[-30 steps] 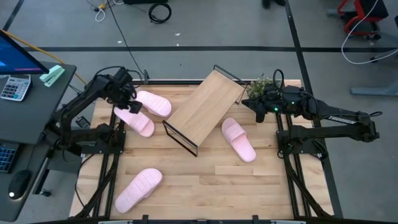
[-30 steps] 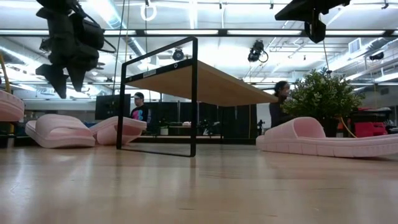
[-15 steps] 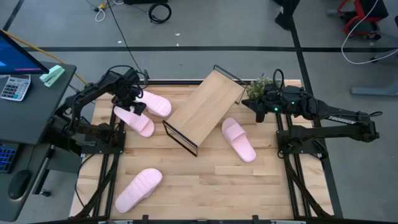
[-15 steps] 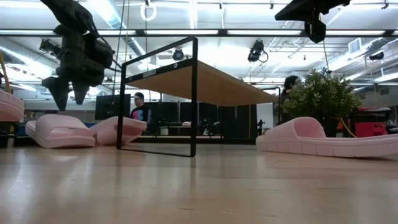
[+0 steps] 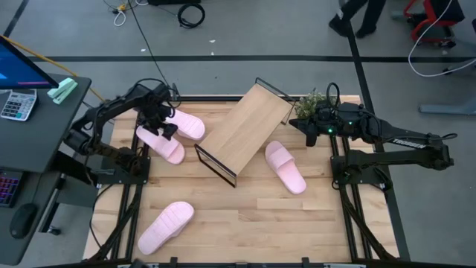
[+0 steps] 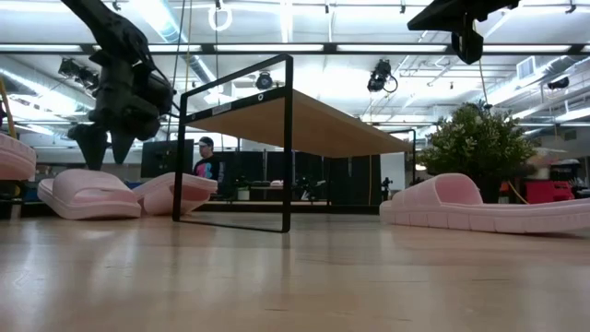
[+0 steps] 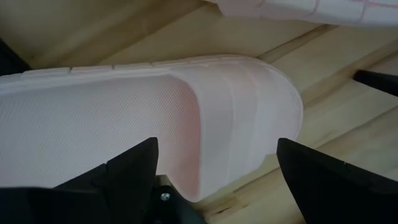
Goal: Pick and place slides into the shelf
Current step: Put the middle left pink slide on the shelf
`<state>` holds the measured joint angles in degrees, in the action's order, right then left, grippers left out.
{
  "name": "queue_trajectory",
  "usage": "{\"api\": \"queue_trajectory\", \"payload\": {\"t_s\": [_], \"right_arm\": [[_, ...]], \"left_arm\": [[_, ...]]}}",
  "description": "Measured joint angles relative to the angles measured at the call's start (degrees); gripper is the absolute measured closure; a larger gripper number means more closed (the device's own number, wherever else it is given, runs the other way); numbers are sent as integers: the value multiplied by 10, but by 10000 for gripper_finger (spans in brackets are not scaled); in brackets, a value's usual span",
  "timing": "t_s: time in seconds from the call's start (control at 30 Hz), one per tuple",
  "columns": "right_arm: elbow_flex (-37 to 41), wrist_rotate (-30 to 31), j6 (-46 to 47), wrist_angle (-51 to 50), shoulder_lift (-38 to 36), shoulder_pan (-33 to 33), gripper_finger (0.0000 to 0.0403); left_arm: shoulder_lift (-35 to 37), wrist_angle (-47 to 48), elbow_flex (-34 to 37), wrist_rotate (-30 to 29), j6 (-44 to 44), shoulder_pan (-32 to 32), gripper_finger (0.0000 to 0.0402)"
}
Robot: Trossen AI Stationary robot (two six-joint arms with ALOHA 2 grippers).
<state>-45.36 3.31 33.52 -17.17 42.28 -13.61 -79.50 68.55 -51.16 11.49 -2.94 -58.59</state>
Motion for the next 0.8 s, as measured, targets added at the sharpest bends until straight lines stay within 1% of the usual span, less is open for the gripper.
{"api": "queue_trajectory", "payload": {"t_s": [0.17, 0.33, 0.57, 0.8], "right_arm": [[0, 0, 0, 0, 0, 0, 386], [0, 0, 0, 0, 0, 0, 386], [0, 0, 0, 0, 0, 0, 386], [0, 0, 0, 0, 0, 0, 386]], "left_arm": [[-11, 0, 0, 3, -16, 1, 72], [-19, -1, 0, 38, -26, 2, 76], [-32, -5, 0, 38, -26, 17, 76], [-49, -19, 0, 37, -41, 53, 77]]}}
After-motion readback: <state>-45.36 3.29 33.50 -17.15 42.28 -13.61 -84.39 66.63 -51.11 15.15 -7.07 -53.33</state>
